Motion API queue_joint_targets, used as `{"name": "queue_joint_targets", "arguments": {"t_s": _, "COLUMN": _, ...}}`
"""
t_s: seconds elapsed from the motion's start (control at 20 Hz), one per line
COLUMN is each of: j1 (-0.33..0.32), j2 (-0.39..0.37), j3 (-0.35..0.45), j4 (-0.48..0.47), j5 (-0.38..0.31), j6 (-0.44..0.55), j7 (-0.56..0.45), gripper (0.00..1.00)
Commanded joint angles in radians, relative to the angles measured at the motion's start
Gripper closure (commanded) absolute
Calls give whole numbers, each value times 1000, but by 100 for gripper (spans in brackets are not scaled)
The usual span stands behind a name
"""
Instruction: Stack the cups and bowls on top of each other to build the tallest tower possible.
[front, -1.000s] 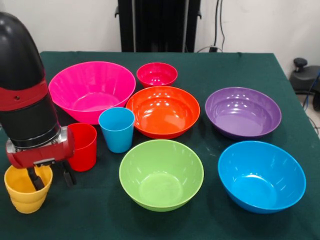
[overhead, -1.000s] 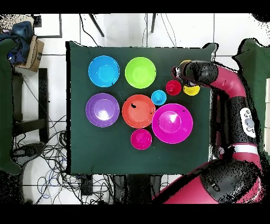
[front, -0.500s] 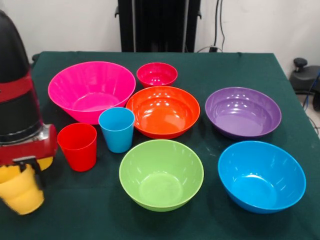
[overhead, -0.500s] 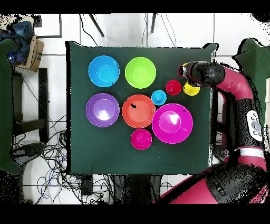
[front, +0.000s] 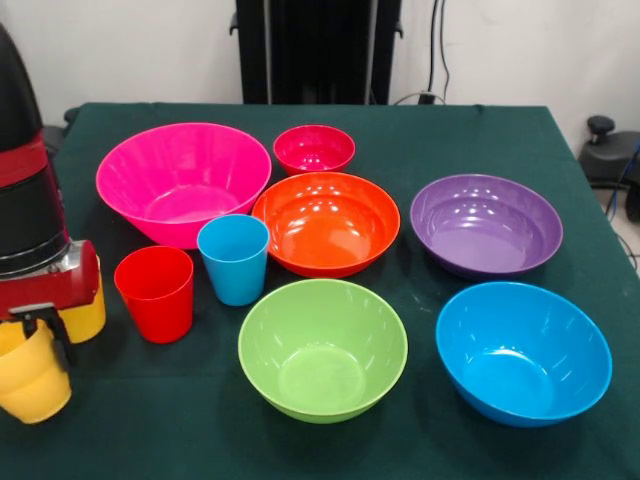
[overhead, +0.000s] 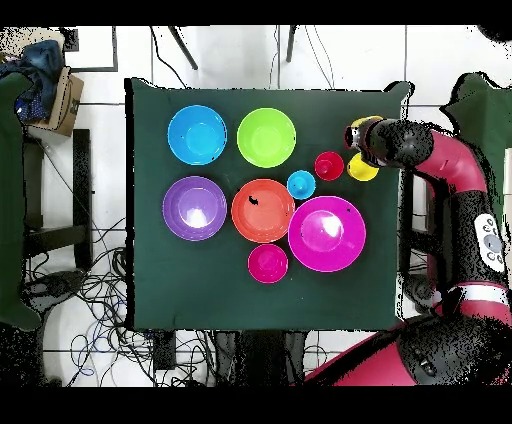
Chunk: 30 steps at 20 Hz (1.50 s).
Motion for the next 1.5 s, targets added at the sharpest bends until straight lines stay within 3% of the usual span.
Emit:
{"name": "queue_joint_targets", "arguments": {"t_s": 0.05, "j1": 12, "j2": -19, "j3": -39, "j4": 116, "j5": -54, "j6": 62, "j7": -232, "gripper": 100}}
{"name": "queue_joint_targets", "arguments": {"t_s": 0.4, "j1": -23, "j2": -105, "j3": -18, "j4": 198, "j5": -18, "j6": 110, "j7": -237, "gripper": 100}}
{"name": "queue_joint_targets", "arguments": {"t_s": 1.5, "j1": -34, "j2": -184, "j3": 7, "j4": 221, "j5": 8, "j6": 184, "j7": -225, "gripper": 100}}
